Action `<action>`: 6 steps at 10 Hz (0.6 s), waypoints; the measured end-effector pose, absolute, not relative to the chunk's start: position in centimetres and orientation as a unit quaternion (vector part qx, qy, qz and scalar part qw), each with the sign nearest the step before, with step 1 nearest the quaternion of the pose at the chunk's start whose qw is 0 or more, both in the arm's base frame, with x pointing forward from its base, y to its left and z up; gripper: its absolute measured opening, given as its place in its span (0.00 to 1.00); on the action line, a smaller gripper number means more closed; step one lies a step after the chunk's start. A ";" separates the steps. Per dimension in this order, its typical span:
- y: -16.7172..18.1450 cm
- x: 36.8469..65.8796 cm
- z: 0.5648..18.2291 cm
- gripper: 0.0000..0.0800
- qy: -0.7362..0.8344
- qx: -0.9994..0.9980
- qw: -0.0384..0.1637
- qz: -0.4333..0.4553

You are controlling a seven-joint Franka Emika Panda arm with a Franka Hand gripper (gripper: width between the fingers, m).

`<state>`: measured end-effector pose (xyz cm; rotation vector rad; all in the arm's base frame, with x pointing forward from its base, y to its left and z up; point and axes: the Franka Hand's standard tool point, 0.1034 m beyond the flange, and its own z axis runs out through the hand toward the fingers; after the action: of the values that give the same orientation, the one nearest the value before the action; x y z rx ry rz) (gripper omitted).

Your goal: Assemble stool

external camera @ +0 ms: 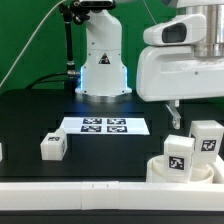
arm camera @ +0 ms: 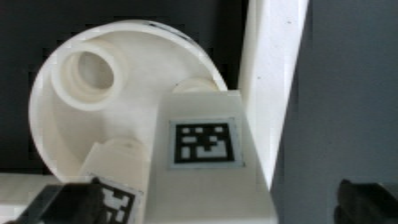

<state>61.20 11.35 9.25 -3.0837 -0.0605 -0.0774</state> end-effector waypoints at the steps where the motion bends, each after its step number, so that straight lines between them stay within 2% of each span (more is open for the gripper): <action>1: 11.3 61.1 9.1 0.81 -0.019 -0.999 0.027 -0.027; 2: 11.2 61.0 8.9 0.81 -0.019 -0.999 0.027 -0.026; 3: 11.2 61.0 8.7 0.70 -0.019 -0.999 0.027 -0.025; 4: 11.2 61.0 8.8 0.70 -0.019 -0.999 0.027 -0.025; 5: 11.2 61.0 8.8 0.45 -0.019 -0.999 0.027 -0.025; 6: 11.2 61.0 8.8 0.42 -0.019 -0.999 0.027 -0.025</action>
Offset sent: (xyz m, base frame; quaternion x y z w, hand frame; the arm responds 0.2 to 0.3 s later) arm 0.0000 0.0000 0.0000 0.0000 0.0000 0.0000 1.0000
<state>60.97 11.15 8.75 -3.0867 -0.0579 -0.0765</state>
